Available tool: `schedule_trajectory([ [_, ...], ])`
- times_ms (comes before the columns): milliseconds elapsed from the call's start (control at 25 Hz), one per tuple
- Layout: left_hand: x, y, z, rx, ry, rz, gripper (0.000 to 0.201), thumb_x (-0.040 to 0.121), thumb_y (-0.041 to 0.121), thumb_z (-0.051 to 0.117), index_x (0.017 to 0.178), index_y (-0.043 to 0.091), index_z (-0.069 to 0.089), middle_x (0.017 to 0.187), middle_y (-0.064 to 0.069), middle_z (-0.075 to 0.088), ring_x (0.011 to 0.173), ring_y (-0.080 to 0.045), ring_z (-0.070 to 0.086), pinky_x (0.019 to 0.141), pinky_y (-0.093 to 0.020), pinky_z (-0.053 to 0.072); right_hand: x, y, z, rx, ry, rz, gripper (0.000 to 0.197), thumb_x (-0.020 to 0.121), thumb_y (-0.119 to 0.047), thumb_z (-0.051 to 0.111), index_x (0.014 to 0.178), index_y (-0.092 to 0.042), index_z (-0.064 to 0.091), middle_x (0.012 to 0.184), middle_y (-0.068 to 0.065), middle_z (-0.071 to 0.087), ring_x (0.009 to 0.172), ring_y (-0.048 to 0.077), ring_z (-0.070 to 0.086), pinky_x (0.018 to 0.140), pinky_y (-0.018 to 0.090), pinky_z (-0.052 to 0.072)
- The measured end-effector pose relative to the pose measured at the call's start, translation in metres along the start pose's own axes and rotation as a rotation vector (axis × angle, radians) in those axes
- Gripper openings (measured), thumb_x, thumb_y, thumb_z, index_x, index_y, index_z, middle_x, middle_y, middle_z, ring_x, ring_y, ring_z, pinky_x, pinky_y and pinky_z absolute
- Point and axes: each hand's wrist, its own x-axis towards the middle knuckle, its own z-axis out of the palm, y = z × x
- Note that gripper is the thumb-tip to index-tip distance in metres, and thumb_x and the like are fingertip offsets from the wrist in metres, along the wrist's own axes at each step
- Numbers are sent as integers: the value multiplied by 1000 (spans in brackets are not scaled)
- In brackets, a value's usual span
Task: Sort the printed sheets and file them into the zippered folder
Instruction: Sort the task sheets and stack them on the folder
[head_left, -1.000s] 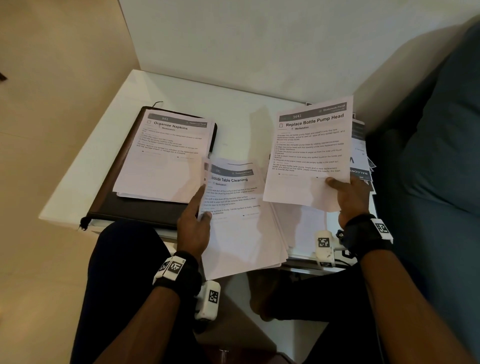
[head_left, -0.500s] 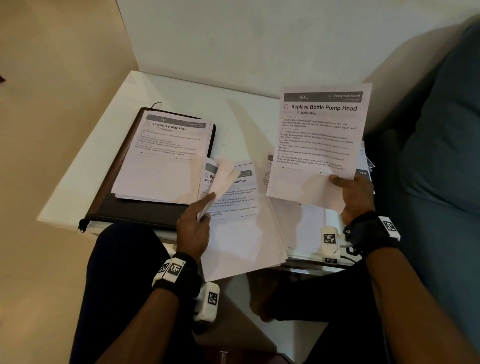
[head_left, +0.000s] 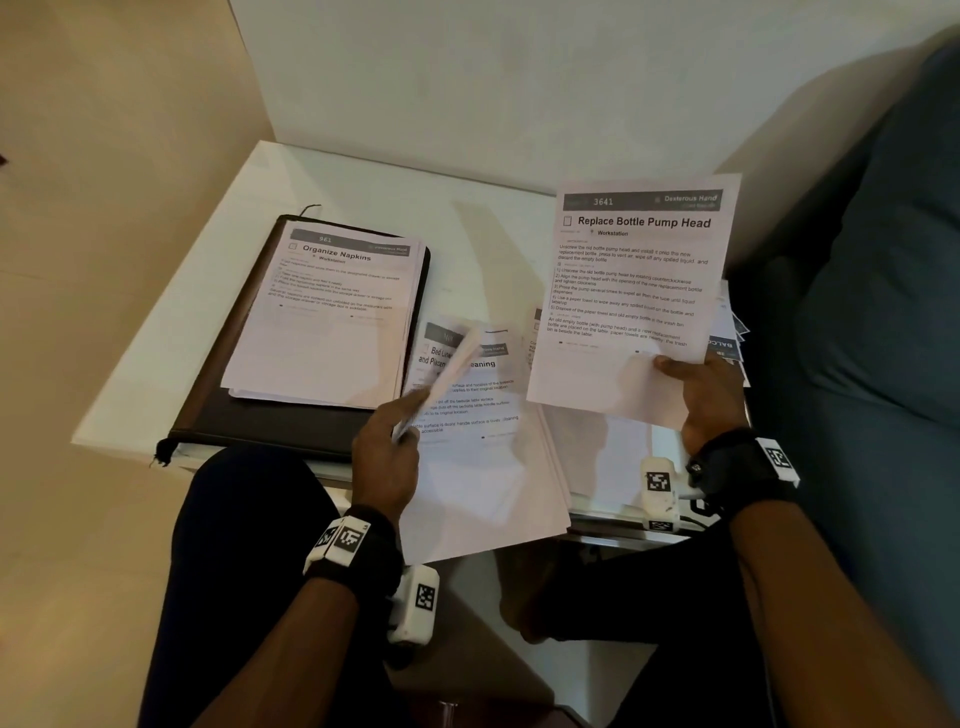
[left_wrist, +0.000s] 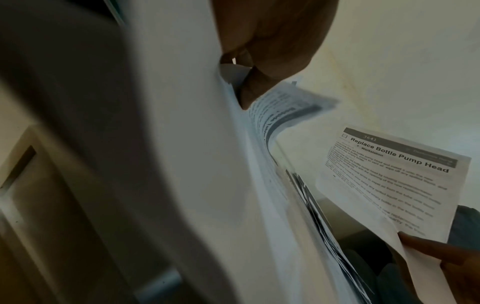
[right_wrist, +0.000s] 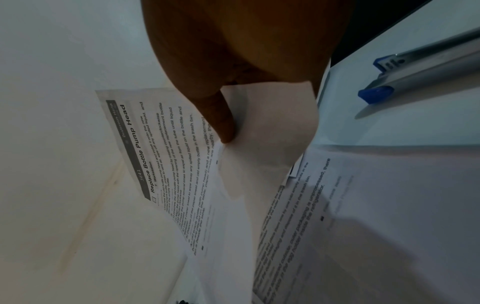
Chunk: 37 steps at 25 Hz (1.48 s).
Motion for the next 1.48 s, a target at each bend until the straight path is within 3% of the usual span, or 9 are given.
schedule_trajectory([
  [200, -3, 4, -1, -8, 3, 16, 53, 93, -17, 57, 114, 27, 76, 125, 10, 68, 116, 12, 58, 110, -31, 49, 3, -11, -2, 10, 46, -36, 28, 79, -8, 76, 106, -18, 74, 106, 0, 76, 105, 35, 68, 84, 47, 59],
  [440, 0, 0, -3, -103, -11, -11, 49, 93, -13, 57, 117, 24, 77, 127, 7, 72, 124, -14, 64, 108, -41, 52, 19, -56, 2, -28, 27, -225, 30, 88, -3, 69, 116, -14, 70, 107, -5, 74, 94, 17, 70, 80, 32, 58],
  [560, -4, 13, -4, -223, -51, -24, 47, 93, -16, 58, 110, 23, 78, 117, 6, 75, 114, -12, 69, 92, -24, 56, 37, -63, 9, -39, 67, -243, 33, 90, -3, 67, 123, -8, 66, 101, -9, 71, 86, 8, 67, 71, 24, 56],
  [640, -5, 18, -7, -301, -60, -20, 42, 92, -15, 61, 111, 19, 77, 117, 0, 76, 111, -14, 70, 88, -22, 57, 48, -49, 13, -79, 83, -209, 41, 85, -9, 74, 124, -6, 66, 108, 0, 72, 91, 17, 69, 78, 35, 59],
  [760, -1, 17, -14, -453, -44, -51, 37, 91, -10, 64, 121, 11, 73, 124, -11, 74, 112, -27, 70, 94, -38, 59, 47, -8, 22, -133, -11, -58, 49, 70, -16, 83, 118, -8, 71, 114, 13, 73, 99, 31, 69, 88, 47, 58],
  [880, -1, 19, -15, -538, -54, -128, 42, 93, -10, 62, 132, 3, 64, 124, -15, 73, 106, -31, 73, 85, -38, 63, -9, 21, 43, -132, -221, 55, 34, 78, 6, 75, 110, -5, 74, 94, 9, 76, 84, 29, 67, 75, 39, 56],
  [1000, -5, 25, -13, -503, -35, -110, 46, 94, -14, 59, 136, 4, 60, 123, -14, 73, 102, -22, 75, 81, -31, 63, -57, 40, 52, -69, -351, 168, 34, 82, 3, 73, 115, -5, 73, 109, 14, 77, 98, 36, 72, 88, 47, 59],
  [1240, -1, 25, -15, -448, -4, -147, 88, 92, -14, 63, 160, 32, 32, 127, 5, 72, 116, -12, 70, 95, -31, 57, -98, 43, 55, -116, -421, 280, 18, 94, 0, 62, 108, -1, 73, 98, 17, 77, 76, 25, 74, 62, 31, 59],
  [1480, -1, 25, -16, -445, -54, -212, 52, 95, -12, 60, 138, 17, 59, 125, -1, 74, 113, -24, 72, 84, -34, 62, -107, 42, 65, -206, -536, 269, 22, 99, -10, 57, 108, 1, 73, 96, 16, 76, 77, 26, 71, 72, 36, 59],
])
